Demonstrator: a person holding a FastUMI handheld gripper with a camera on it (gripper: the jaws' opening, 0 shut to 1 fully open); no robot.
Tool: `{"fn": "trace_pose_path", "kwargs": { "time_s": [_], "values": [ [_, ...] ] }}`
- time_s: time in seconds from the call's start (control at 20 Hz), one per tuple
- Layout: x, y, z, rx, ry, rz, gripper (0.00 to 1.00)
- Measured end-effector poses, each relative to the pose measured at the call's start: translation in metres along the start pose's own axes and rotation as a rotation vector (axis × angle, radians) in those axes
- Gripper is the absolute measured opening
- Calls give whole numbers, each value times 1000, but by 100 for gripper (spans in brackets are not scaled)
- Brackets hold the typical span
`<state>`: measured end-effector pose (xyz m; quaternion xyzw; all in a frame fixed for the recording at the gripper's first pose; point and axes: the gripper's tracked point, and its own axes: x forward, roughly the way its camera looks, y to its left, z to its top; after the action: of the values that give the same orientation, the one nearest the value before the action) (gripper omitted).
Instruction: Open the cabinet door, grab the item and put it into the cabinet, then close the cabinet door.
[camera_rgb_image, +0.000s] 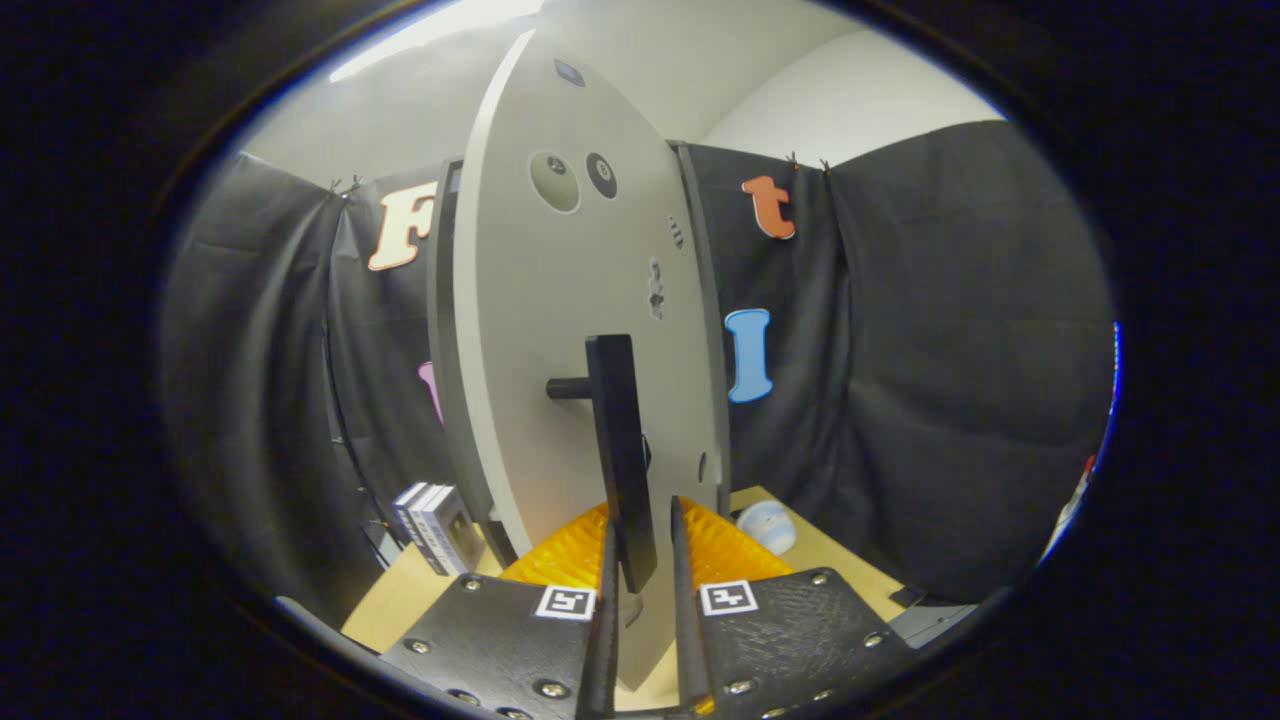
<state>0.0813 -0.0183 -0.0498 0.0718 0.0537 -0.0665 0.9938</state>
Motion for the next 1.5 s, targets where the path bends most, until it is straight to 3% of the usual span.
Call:
{"fn": "trace_pose_path", "kwargs": {
  "time_s": [0.75, 1.1, 1.5],
  "values": [
    [0, -58, 15, 14, -35, -61, 23],
    [3, -71, 13, -46, -22, 16, 23],
    [4, -86, 10, -10, 5, 19, 23]
  ]
}}
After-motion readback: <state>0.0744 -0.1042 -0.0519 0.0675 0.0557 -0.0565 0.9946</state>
